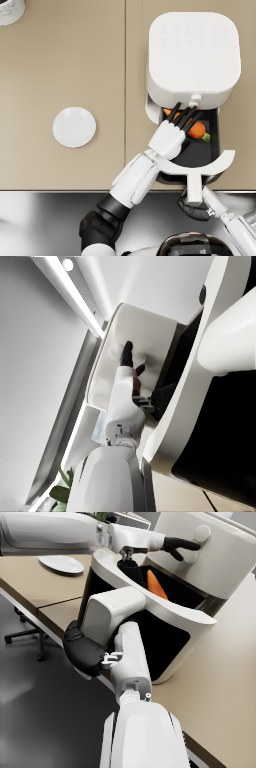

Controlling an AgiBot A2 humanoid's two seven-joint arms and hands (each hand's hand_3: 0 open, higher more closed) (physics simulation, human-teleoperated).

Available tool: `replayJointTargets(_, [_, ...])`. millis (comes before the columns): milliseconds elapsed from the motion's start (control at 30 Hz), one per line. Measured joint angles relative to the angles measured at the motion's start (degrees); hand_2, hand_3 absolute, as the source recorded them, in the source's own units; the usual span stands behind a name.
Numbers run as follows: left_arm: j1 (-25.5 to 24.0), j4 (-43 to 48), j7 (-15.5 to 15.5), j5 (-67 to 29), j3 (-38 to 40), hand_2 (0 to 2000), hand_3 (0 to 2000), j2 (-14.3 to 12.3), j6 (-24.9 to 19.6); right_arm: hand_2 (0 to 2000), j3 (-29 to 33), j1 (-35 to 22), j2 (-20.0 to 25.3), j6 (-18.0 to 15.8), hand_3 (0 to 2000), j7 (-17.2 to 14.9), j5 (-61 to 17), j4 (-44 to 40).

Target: Pick up the carrot and place it into the air fryer

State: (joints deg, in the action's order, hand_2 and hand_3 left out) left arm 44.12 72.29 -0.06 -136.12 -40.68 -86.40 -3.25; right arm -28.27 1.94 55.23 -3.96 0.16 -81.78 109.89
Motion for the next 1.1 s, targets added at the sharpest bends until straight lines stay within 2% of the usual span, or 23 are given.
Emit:
replayJointTargets(33, [-2.51,3.60,-0.37,-0.05,1.73,0,0,0.85,3.01,2000,0.33,0.05,0.30,-3.01,2000,0.31,0.02,-0.16])
replayJointTargets(67, [-5.31,7.02,-1.02,-0.09,4.03,0,0,1.31,7.21,2000,1.81,0.27,0.22,-13.03,2000,0.72,0.12,-0.27])
replayJointTargets(100, [-7.88,10.68,-1.12,-0.10,7.56,0,0,2.26,8.39,2000,0.36,0.24,-1.33,-10.50,2000,0.66,0.33,0.53])
replayJointTargets(167, [-13.09,16.43,-1.17,-0.04,15.93,0,0,4.54,8.44,2000,-0.85,-0.75,-2.93,-8.85,2000,0.40,0.54,0.91])
replayJointTargets(233, [-18.03,20.27,-0.88,-0.01,24.42,0,0,5.83,7.06,2000,-1.01,-2.58,-1.72,-7.76,2000,0.65,0.38,-1.58])
replayJointTargets(333, [-23.17,23.32,-0.28,-0.02,34.97,0,0,6.29,4.64,2000,1.04,-5.47,3.51,-10.04,2000,0.14,0.13,-6.65])
replayJointTargets(467, [-26.21,26.25,-0.02,-0.01,43.49,0,0,6.14,3.60,2000,2.96,-8.59,8.37,-11.98,2000,0.53,-0.01,-12.04])
replayJointTargets(567, [-27.13,28.06,0.04,0.01,46.65,0,0,6.15,3.36,2000,3.43,-11.65,10.50,-13.62,2000,0.66,-0.06,-15.99])
replayJointTargets(800, [-27.11,29.41,0.07,0.01,48.83,0,0,6.47,3.24,2000,-0.95,-21.46,9.70,-14.79,2000,0.33,-0.11,-24.33])
replayJointTargets(1100, [-26.25,30.48,0.07,0.01,48.71,0,0,6.93,3.23,2000,-7.41,-38.30,13.47,-16.08,2000,1.14,-0.14,-43.98])
